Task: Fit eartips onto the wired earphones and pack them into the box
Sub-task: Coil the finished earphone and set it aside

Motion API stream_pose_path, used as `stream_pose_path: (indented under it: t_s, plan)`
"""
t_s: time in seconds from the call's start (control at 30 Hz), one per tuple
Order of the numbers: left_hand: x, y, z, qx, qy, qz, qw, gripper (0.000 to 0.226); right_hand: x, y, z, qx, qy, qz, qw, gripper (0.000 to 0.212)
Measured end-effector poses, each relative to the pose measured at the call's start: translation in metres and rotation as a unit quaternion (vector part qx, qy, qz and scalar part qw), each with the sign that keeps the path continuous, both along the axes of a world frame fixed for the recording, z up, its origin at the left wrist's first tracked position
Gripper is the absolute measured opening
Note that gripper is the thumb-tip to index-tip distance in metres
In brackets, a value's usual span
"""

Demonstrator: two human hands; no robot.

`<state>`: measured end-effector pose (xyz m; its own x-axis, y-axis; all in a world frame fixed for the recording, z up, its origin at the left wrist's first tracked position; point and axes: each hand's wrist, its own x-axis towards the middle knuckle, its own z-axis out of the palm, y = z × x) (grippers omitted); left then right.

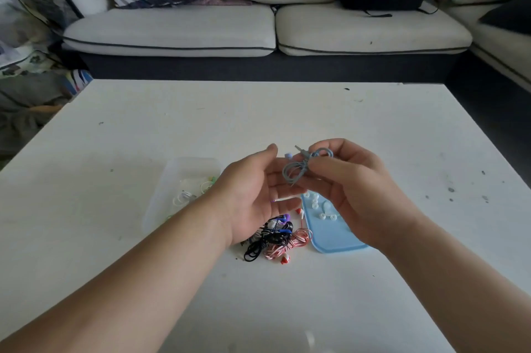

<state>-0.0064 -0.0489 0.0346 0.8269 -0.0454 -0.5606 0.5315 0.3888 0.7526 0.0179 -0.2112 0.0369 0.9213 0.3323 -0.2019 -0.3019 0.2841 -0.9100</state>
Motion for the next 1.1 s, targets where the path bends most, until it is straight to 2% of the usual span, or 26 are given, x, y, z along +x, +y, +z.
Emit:
stream_pose_path:
  t_s: [0.17, 0.3, 0.4, 0.5, 0.63, 0.67, 0.77, 0.97, 1.1]
  plan:
    - [0.007, 0.000, -0.001, 0.050, -0.007, 0.028, 0.998, 0.018, -0.005, -0.005, -0.009, -0.094, -0.071, 0.061, 0.991, 0.015]
    - [0.008, 0.002, -0.002, 0.067, -0.025, 0.020, 0.997, 0.018, -0.008, -0.006, -0.012, -0.198, -0.136, 0.069, 0.968, 0.021]
    - [0.007, 0.003, -0.003, 0.070, -0.043, 0.014, 0.997, 0.016, -0.011, -0.009, -0.010, -0.246, -0.171, 0.114, 0.947, 0.026]
    - [0.008, 0.005, -0.004, 0.065, -0.062, 0.026, 0.996, 0.018, -0.014, -0.011, -0.002, -0.206, -0.143, 0.118, 0.961, 0.017]
    - [0.006, 0.002, -0.003, 0.052, -0.076, 0.004, 0.996, 0.027, -0.007, -0.013, -0.002, -0.211, -0.120, -0.043, 0.969, 0.004]
    - [0.005, 0.002, -0.002, 0.054, -0.080, -0.009, 0.995, 0.025, -0.005, -0.014, -0.004, -0.221, -0.122, -0.066, 0.965, 0.008]
    - [0.000, -0.003, 0.000, 0.055, -0.096, -0.052, 0.992, 0.019, -0.004, -0.013, -0.006, -0.229, -0.131, -0.059, 0.963, 0.021]
    - [-0.002, -0.005, 0.004, 0.046, -0.103, -0.060, 0.992, 0.013, -0.004, -0.017, -0.006, -0.253, -0.167, -0.044, 0.952, 0.012]
    - [0.000, -0.007, 0.005, 0.029, -0.069, -0.058, 0.996, 0.028, -0.006, -0.017, -0.007, -0.268, -0.192, -0.009, 0.944, 0.008]
